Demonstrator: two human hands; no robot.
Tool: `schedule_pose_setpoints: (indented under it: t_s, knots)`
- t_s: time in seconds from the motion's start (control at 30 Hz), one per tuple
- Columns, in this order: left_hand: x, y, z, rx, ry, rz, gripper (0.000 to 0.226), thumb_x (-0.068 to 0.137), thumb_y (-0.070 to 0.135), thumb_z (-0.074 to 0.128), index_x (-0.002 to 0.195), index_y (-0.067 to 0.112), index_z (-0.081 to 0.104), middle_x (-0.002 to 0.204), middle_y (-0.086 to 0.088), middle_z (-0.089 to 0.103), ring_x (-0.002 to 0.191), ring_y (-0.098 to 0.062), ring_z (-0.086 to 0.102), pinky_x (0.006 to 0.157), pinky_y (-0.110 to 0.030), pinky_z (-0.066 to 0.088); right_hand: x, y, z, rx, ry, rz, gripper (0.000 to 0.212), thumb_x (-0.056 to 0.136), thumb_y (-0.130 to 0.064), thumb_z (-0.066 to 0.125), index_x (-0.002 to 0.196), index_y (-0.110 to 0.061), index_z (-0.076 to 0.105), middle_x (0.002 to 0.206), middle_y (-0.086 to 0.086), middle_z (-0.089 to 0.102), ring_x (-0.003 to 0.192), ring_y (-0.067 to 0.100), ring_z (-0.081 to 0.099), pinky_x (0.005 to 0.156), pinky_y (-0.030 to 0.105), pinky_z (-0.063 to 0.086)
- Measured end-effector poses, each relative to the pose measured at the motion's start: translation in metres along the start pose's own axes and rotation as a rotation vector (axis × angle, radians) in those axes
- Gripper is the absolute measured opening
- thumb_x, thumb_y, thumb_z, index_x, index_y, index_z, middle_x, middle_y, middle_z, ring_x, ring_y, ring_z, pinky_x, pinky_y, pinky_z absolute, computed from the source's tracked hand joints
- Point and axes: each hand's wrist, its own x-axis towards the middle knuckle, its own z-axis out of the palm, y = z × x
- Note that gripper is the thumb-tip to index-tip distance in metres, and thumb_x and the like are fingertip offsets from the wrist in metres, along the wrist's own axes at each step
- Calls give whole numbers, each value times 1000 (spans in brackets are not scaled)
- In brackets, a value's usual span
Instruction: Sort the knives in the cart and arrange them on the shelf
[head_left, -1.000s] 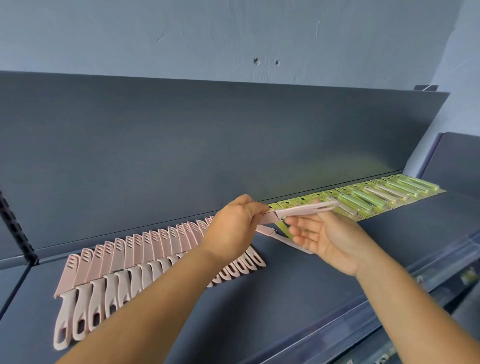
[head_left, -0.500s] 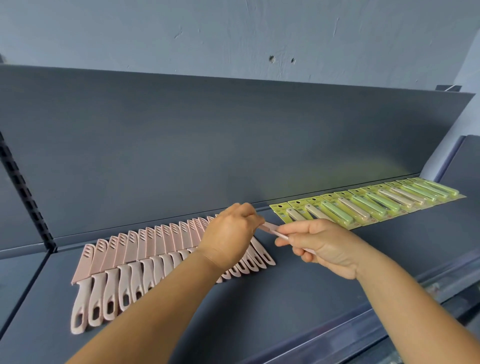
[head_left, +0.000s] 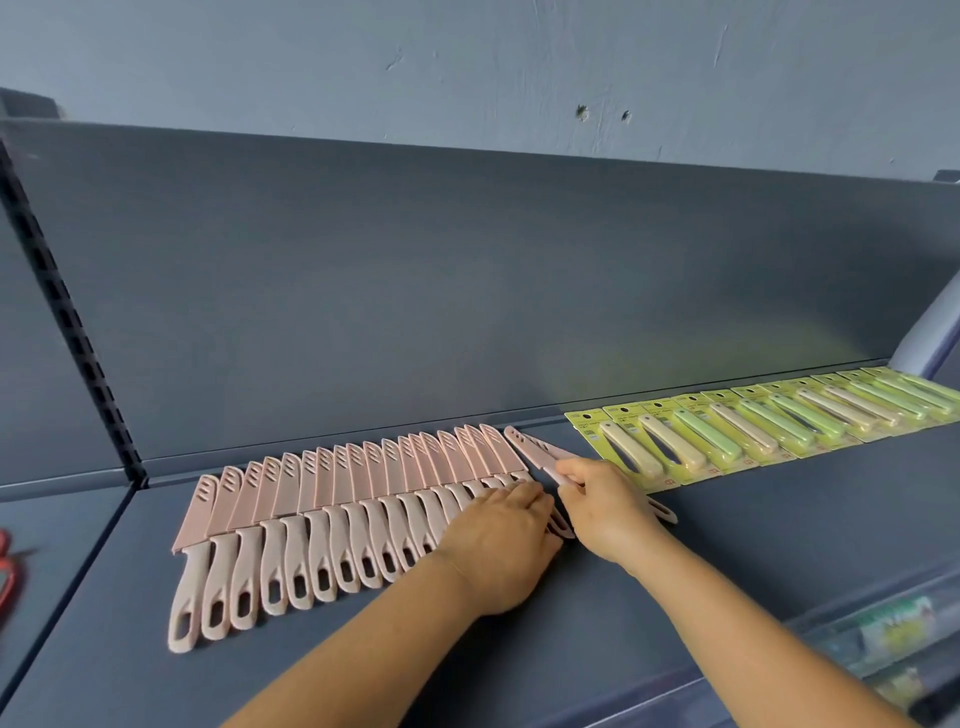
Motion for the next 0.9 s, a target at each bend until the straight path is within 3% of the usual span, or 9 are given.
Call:
schedule_pose_setpoints:
  t_s: [0.27,0.4,0.5,0.67,0.8,0.9]
  knots:
    - [-1,-3,2,-25,9,8,49,100,37,33,142,12,34,150,-6,31,137,-23,30,113,-31,18,6,-6,7,-27,55,16,33,99,-12,36,123,-9,59,120,11,63,109,28,56,87,32,46]
    - [-1,-3,3,-36,15,10,50,100,37,34,144,12,33,152,-4,29,139,-22,28,114,-31,16,9,-5,7,224,108,78,41,98,-7,33,133,-18,53,129,4,58,114,22,53,82,20,37]
    - [-1,-3,3,-34,16,15,50,100,37,34,144,13,34,150,-4,31,137,-22,30,114,-30,17,10,-5,10,280,79,66,41,97,-4,34,127,-18,58,126,3,61,108,20,54,84,22,41]
    - [-1,-2,3,-52,16,12,47,99,37,34,139,13,38,145,-4,36,132,-22,35,112,-30,21,12,-8,13,39,10,38,34,94,-2,39,114,-14,64,112,11,64,95,27,56,77,28,46]
    - [-1,-2,2,-93,17,8,50,99,36,37,143,14,34,146,-3,35,133,-21,34,113,-28,19,15,-8,18,-49,-11,44,29,93,-5,40,106,-14,64,112,14,58,87,28,52,69,26,41]
    - [-4,0,-1,-98,15,-3,55,99,38,36,148,16,25,150,-2,29,136,-21,30,114,-27,16,16,-5,13,-97,-14,36,31,97,-10,36,110,-14,64,118,13,52,102,28,53,83,29,45]
